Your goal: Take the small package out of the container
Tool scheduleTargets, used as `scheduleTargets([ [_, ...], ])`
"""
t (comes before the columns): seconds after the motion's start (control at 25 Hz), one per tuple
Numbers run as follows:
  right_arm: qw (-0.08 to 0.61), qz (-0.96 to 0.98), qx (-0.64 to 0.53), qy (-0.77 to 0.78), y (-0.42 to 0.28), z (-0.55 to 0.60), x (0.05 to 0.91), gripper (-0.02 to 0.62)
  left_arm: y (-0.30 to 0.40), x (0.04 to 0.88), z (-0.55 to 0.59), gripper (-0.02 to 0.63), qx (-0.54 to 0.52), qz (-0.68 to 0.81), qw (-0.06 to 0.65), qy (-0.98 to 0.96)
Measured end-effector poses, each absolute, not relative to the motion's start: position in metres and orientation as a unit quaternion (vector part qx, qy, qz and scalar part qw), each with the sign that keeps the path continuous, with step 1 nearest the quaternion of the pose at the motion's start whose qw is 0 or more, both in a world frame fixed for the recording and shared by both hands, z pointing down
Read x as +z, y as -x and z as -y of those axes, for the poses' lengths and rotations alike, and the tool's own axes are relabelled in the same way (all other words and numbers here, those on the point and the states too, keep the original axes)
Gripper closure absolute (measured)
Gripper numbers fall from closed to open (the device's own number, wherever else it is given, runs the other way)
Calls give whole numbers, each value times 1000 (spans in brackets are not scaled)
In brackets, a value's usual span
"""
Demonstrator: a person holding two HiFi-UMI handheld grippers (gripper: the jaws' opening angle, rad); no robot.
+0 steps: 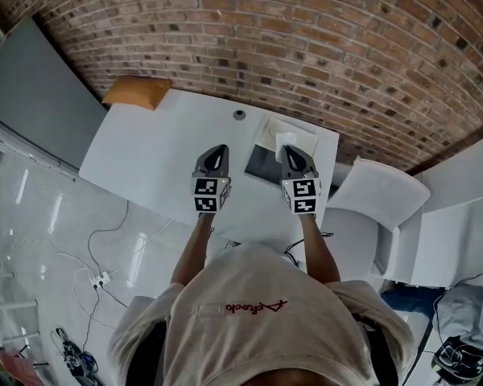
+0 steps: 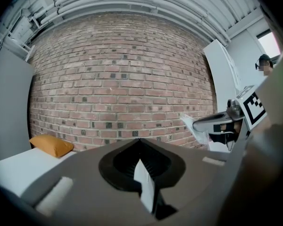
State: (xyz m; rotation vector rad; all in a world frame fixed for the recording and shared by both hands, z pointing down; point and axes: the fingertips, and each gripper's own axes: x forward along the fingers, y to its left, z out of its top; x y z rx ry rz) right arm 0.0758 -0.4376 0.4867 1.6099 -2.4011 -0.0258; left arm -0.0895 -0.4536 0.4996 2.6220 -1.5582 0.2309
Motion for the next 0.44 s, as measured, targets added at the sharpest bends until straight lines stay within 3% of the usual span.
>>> scheduleTargets([
  [0.44, 133, 826, -4, -548, -70, 445, 493, 586, 98, 507, 460, 597, 78, 512, 51, -854],
])
